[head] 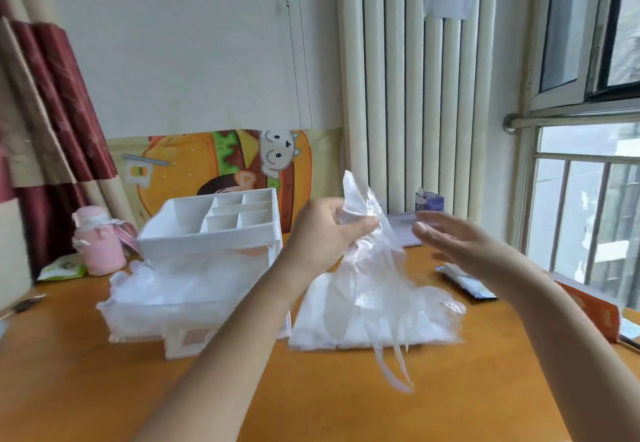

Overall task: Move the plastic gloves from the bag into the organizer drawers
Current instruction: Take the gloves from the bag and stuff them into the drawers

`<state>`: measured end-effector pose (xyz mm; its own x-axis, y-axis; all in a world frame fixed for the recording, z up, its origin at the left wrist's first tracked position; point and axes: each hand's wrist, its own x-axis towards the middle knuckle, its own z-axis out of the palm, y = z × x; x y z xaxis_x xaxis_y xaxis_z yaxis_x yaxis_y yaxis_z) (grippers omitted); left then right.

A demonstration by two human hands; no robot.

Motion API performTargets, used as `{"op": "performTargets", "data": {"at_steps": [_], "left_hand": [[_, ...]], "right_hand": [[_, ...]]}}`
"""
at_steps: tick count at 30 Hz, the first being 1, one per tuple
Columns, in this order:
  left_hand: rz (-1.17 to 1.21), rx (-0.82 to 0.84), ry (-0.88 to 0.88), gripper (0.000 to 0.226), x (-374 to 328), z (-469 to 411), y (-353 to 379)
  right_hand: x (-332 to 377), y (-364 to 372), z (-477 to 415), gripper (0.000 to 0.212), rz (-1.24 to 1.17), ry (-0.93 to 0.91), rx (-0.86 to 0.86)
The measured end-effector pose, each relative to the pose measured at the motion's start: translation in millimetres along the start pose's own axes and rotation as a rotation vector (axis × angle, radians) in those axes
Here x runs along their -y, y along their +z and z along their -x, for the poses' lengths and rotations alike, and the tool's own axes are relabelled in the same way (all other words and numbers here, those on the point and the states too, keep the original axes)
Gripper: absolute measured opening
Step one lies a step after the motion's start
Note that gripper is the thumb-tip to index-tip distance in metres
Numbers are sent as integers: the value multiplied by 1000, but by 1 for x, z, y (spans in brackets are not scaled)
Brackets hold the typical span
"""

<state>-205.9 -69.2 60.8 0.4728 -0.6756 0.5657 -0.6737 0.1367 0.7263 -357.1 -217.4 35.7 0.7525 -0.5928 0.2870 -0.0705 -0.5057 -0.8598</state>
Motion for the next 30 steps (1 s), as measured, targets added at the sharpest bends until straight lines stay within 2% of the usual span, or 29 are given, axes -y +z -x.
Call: {"op": "performTargets", "data": {"at_steps": [3, 5, 6, 8, 10, 12, 15, 16, 18, 20, 24, 26, 30], "left_hand": [[-180, 65, 31, 44, -11, 5, -30], [-206, 115, 23, 42, -20, 10, -48], [-185, 144, 16, 40, -22, 14, -59], [-161, 177, -6, 36, -26, 20, -76], [-207, 167, -26, 46, -25, 25, -98], [-259, 140, -53, 53, -19, 29, -120], [-297, 142, -142, 25, -11, 34, -152], [-295, 156, -175, 20, -8, 35, -161], [-321, 206, -228, 19, -3, 35, -173], [-347, 251, -260, 19, 3, 33, -183], [-320, 281, -346, 31, 14, 31, -203], [-379, 303, -453, 32, 22, 30, -216], [-413, 305, -630, 14, 46, 30, -244]], "right_hand": [[44, 21, -4, 109, 65, -178, 164], [70, 41, -7, 114, 156, -237, 246], [79, 52, -10, 110, 206, -252, 246], [92, 65, -18, 87, 244, -271, 194], [101, 75, -26, 63, 102, -232, 196], [104, 79, -31, 50, -85, -156, 237], [111, 88, -41, 33, -211, -100, 285], [114, 92, -44, 33, -229, -106, 349], [124, 98, -47, 45, -208, -132, 526], [134, 115, -50, 42, -116, -175, 610], [146, 156, -64, 12, 28, -253, 382], [146, 167, -72, 13, 19, -268, 280], [130, 176, -81, 20, 63, -225, 135]]}}
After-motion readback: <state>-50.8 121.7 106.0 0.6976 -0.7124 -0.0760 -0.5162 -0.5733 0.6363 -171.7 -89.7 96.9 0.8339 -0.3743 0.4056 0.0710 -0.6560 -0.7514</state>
